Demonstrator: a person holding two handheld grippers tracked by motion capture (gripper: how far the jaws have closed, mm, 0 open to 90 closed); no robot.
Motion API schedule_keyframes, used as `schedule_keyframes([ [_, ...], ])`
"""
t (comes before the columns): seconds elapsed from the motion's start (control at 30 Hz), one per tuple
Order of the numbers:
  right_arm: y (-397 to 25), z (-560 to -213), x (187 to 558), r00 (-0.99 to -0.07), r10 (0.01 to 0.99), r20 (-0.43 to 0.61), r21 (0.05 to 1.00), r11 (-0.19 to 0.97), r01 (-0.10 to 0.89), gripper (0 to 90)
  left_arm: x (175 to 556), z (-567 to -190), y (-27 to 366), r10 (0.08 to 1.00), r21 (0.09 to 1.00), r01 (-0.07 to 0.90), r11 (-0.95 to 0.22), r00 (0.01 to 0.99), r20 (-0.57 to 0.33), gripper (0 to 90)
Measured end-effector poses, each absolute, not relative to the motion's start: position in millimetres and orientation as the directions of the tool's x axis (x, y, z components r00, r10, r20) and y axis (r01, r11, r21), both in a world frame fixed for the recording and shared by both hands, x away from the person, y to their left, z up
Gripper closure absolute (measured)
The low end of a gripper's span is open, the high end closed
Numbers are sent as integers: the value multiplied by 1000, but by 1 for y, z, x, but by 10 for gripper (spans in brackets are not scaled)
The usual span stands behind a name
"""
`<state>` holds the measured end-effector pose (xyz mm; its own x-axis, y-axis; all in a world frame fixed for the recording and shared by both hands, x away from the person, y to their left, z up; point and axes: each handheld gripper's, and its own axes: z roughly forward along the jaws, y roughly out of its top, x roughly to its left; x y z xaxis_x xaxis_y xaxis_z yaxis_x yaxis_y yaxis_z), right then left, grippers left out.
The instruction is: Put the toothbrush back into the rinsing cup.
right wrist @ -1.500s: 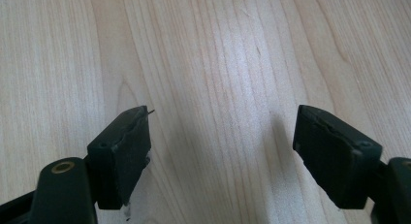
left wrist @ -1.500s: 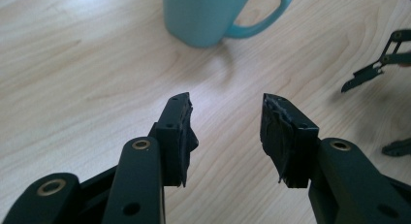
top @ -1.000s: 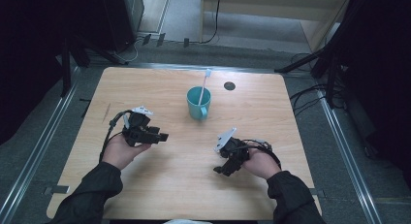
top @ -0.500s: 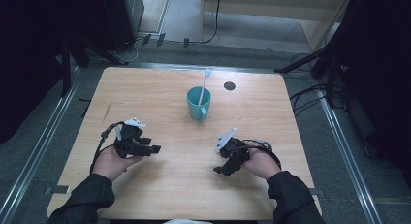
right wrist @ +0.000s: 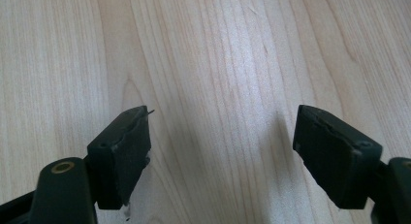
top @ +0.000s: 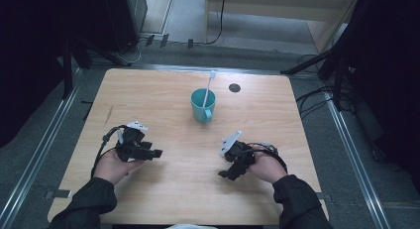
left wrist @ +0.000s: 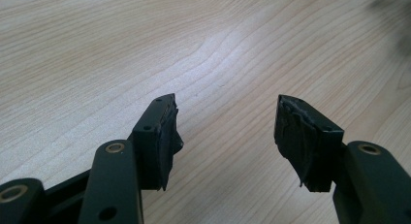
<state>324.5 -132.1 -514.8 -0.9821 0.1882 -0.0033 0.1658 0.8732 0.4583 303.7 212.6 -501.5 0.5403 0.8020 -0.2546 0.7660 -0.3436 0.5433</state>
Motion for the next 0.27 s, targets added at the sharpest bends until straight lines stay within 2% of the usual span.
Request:
schedule_keyframes([
  [0.27, -132, -515, 325, -982, 189, -3, 459, 873, 167, 213, 305, -504, 212, 801, 527, 774, -351, 540, -258, 393],
])
